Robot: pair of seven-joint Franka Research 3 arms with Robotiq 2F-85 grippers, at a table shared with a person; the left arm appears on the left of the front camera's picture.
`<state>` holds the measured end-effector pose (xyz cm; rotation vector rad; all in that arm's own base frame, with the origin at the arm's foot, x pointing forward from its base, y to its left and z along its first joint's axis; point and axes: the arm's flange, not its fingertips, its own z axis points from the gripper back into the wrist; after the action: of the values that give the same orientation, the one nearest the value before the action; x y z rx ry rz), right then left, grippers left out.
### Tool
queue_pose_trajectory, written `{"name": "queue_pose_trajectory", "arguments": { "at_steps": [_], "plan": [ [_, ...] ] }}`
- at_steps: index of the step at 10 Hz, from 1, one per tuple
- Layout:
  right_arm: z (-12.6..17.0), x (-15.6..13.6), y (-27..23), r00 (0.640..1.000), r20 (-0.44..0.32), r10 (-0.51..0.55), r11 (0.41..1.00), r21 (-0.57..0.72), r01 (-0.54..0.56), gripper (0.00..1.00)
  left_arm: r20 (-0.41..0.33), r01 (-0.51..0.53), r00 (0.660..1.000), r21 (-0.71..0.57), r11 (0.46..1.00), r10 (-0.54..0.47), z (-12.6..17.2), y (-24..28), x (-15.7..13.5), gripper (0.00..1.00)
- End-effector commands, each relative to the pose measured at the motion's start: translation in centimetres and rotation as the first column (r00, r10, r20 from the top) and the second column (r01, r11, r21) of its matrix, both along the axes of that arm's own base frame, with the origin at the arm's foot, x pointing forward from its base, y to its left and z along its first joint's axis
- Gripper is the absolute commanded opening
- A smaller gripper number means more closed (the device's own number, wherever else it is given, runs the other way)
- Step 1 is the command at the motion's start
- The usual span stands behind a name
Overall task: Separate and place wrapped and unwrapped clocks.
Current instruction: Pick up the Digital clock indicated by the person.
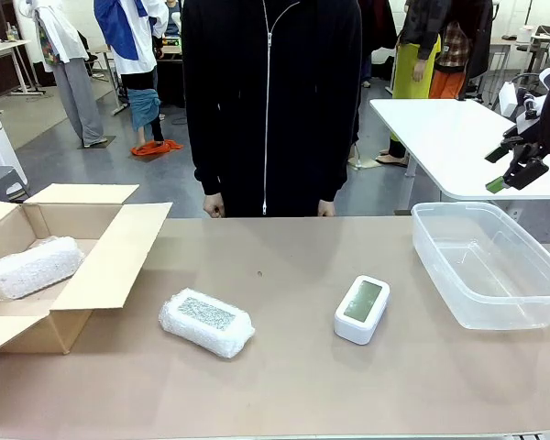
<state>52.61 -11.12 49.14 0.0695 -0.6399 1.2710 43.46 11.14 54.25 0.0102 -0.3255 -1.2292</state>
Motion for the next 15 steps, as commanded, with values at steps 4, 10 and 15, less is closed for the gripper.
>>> {"name": "queue_pose_trajectory", "arguments": {
  "at_steps": [4,10,15],
  "plan": [
    [-0.1,0.0,0.0,1.0,-0.001,0.006,1.0,-0.001,-0.006,1.0,-0.048,0.247,0.963,-0.229,0.941,-0.264,-1.0,5.8,0.2,1.0],
    [-0.1,0.0,0.0,1.0,-0.001,0.006,1.0,-0.001,-0.006,1.0,-0.013,0.387,0.913,-0.278,0.879,-0.407,-1.4,5.8,1.4,1.0],
    [-0.1,0.0,0.0,1.0,-0.001,0.006,1.0,-0.001,-0.006,1.0,-0.03,0.362,0.923,-0.265,0.894,-0.383,-1.7,5.2,1.0,1.0]
  ]
}}
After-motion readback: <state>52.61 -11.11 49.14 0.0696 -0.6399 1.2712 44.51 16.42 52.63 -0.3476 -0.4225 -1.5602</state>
